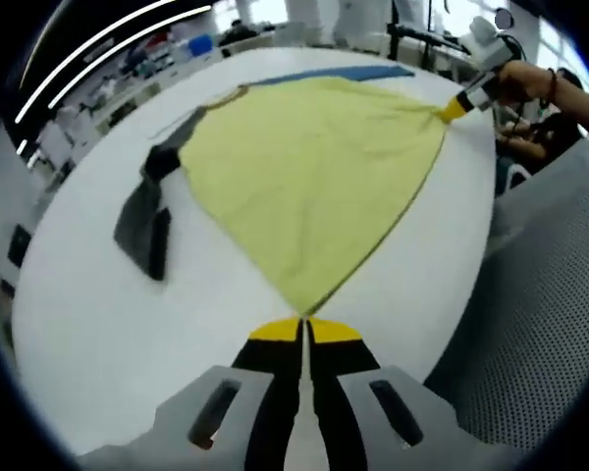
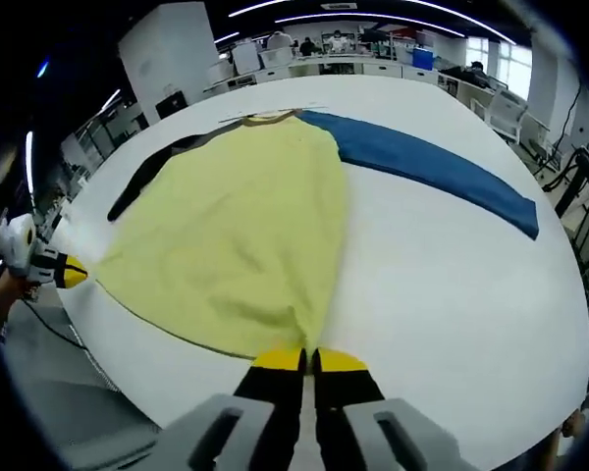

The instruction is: Fold the garment on the visible template until the final outline fits inside the template.

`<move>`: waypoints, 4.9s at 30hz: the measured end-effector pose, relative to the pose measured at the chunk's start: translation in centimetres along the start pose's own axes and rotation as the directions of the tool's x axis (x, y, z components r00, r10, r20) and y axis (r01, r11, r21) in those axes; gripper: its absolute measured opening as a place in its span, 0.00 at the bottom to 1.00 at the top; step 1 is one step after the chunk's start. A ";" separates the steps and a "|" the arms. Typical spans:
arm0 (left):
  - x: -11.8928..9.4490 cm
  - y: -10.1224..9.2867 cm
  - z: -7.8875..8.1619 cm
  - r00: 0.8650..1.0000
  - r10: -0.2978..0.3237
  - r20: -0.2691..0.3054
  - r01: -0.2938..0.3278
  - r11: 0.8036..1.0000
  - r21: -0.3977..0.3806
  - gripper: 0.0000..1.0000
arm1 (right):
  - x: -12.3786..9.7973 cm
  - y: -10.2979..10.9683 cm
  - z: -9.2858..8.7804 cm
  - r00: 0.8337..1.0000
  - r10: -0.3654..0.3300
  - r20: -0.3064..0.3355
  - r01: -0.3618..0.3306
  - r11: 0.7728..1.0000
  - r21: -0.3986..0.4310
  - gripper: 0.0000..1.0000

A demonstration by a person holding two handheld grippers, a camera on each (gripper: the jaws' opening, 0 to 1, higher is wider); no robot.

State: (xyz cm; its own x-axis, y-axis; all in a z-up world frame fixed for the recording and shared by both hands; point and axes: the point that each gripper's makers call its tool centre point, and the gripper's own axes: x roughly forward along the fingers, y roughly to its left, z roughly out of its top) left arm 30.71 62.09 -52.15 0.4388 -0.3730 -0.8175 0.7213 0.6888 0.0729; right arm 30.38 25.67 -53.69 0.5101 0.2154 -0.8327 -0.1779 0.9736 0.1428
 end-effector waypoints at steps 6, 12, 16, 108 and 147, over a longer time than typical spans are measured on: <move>-0.4 0.1 0.6 0.999 0.003 0.054 0.003 0.994 -0.113 0.10 | -0.2 -0.5 -0.7 1.000 0.002 -0.023 -0.001 0.999 0.035 0.12; -1.0 0.3 1.9 0.988 0.007 0.156 0.036 0.961 -0.274 0.28 | -0.9 -0.7 -0.4 1.000 0.018 -0.001 -0.017 0.997 0.081 0.31; -1.6 0.6 2.6 0.980 0.023 0.200 0.039 0.952 -0.305 0.40 | -1.8 -1.2 0.9 0.999 0.019 0.045 -0.023 0.995 0.101 0.44; -3.9 2.4 6.7 0.941 0.176 0.289 -0.059 0.926 -0.373 0.99 | -1.7 -24.7 13.4 0.919 -0.367 0.143 0.301 0.889 0.346 0.00; -5.5 2.4 6.6 0.932 0.154 0.327 -0.041 0.943 -0.329 0.99 | 1.6 -13.3 21.8 0.964 -0.162 0.211 0.135 0.982 0.134 0.00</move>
State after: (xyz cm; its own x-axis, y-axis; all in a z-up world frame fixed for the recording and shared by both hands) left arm 33.49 61.71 -43.70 0.6954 -0.4449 -0.5644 0.4864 0.8695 -0.0861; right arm 51.89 14.69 -45.26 0.6982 0.0661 -0.7128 0.0069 0.9951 0.0990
